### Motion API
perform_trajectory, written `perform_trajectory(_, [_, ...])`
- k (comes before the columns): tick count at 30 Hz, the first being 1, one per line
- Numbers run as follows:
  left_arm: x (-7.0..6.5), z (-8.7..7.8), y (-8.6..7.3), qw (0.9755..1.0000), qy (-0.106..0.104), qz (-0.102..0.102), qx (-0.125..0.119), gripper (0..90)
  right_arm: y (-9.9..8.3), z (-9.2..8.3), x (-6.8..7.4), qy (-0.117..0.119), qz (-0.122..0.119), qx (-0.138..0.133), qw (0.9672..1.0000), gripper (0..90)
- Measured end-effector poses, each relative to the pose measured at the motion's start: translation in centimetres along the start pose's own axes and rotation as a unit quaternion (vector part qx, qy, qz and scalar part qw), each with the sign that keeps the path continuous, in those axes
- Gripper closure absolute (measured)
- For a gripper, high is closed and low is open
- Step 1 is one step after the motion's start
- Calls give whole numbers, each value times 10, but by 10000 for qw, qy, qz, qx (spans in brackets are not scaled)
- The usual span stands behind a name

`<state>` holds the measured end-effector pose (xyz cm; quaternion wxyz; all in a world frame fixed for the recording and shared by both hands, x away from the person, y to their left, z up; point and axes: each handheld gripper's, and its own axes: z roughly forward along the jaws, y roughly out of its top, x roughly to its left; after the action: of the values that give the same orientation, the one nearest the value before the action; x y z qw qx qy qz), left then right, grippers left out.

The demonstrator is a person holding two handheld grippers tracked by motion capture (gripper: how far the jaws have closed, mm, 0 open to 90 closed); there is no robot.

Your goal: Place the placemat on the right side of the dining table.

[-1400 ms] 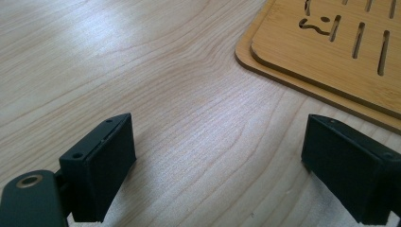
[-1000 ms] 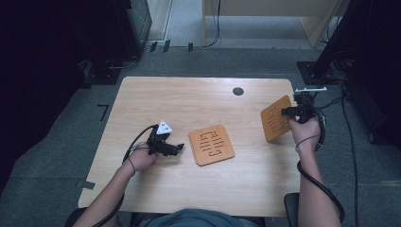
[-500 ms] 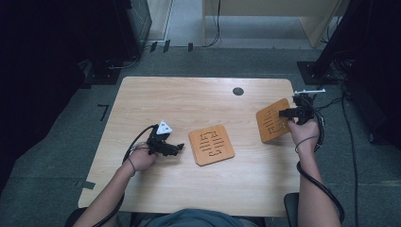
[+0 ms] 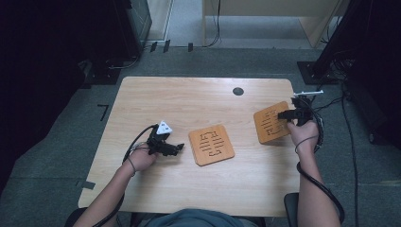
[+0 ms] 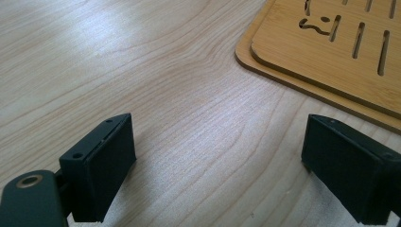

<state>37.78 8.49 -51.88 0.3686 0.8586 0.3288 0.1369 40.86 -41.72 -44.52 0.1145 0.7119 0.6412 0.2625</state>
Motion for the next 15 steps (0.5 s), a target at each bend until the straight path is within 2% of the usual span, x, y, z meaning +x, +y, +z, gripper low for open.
perform_trajectory(8, [0,0,0,10000,1,0,3,96,1,3,3,95,-64,217,9997,558])
perform_trajectory(15, [0,0,0,10000,3,-3,-1,96,0,5,5,82,-151,441,9989,533])
